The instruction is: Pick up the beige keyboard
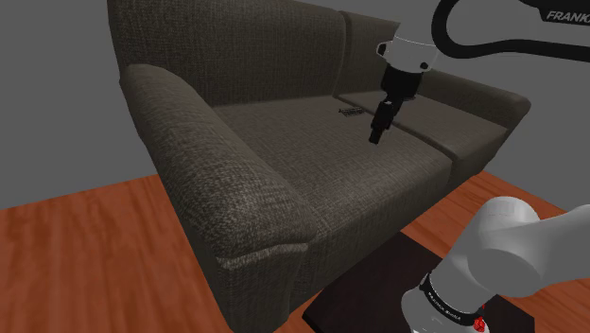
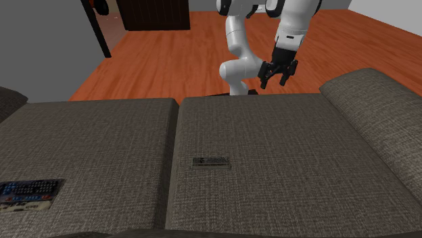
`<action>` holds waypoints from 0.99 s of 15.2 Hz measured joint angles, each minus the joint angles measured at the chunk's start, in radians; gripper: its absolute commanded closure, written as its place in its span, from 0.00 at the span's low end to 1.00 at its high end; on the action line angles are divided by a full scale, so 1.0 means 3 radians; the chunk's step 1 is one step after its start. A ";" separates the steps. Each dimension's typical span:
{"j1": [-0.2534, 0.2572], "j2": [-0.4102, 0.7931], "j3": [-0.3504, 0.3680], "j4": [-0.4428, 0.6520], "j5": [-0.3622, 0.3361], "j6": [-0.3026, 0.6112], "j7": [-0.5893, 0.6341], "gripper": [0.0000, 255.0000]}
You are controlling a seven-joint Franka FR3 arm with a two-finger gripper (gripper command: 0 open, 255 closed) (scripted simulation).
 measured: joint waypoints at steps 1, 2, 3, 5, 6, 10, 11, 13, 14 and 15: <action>0.0000 0.0000 0.0000 0.0000 0.0000 0.0000 0.0000 0.00; 0.0001 -0.0003 -0.0058 -0.0001 -0.0028 0.0004 -0.0087 0.00; 0.0006 -0.0016 -0.0140 -0.0003 -0.0068 0.0000 -0.0225 0.00; 0.0026 0.0024 -0.0329 0.0008 -0.0156 0.0043 -0.0549 0.00; 0.0033 0.0036 -0.0439 0.0008 -0.0207 0.0067 -0.0734 0.00; 0.0097 0.0303 -0.0873 0.0229 -0.0365 0.0150 -0.1482 0.00; 0.0120 0.0375 -0.0977 0.0282 -0.0392 0.0178 -0.1670 0.00; 0.0179 0.0534 -0.1168 0.0412 -0.0419 0.0218 -0.2026 0.00; 0.0210 0.0648 -0.1280 0.0515 -0.0428 0.0233 -0.2221 0.00; 0.0235 0.0720 -0.1384 0.0570 -0.0437 0.0254 -0.2416 0.00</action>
